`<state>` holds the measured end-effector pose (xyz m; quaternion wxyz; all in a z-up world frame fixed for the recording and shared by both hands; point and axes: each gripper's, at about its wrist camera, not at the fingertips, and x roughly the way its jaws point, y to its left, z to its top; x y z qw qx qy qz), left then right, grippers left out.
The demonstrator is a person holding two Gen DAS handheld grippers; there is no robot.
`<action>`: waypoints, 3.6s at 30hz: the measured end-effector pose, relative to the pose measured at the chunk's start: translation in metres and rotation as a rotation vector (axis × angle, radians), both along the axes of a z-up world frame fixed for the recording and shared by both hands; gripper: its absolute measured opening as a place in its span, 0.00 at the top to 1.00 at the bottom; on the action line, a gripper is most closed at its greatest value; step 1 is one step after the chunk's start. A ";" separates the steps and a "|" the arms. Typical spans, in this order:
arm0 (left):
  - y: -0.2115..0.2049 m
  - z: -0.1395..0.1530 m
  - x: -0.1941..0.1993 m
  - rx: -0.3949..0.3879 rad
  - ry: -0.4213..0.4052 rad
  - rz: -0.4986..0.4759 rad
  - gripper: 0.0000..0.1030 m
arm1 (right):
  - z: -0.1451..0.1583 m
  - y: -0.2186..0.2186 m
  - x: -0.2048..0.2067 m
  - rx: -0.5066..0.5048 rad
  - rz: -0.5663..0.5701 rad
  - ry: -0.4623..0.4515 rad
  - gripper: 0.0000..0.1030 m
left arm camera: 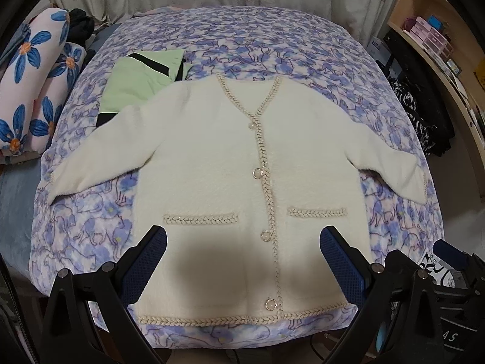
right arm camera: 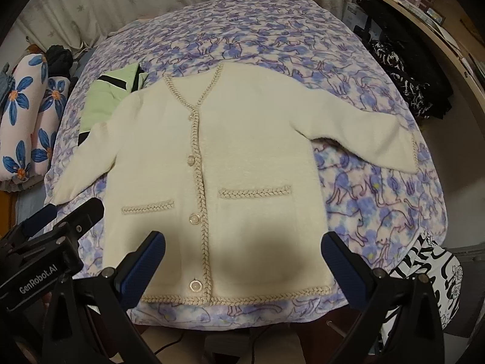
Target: Fold large clothes
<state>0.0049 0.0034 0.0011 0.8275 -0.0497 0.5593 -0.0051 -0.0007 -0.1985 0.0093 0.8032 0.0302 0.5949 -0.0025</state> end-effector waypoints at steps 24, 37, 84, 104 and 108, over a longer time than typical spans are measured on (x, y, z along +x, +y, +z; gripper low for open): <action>-0.083 0.067 0.067 0.034 -0.244 -0.457 0.02 | 0.024 -0.057 -0.035 -0.102 -0.311 -0.149 0.00; -0.257 -0.008 0.136 0.144 -0.156 -0.435 0.02 | -0.094 -0.308 0.047 0.268 -0.551 -0.075 0.33; -0.173 -0.077 0.190 0.090 -0.035 -0.100 0.03 | -0.100 -0.196 0.160 0.354 0.079 -0.321 0.92; -0.161 -0.223 0.230 -0.242 0.220 -0.195 0.22 | -0.217 -0.149 0.109 0.327 -0.091 -0.012 0.61; -0.179 -0.254 0.242 -0.277 0.286 -0.198 0.23 | -0.219 -0.153 0.101 0.330 -0.130 -0.015 0.61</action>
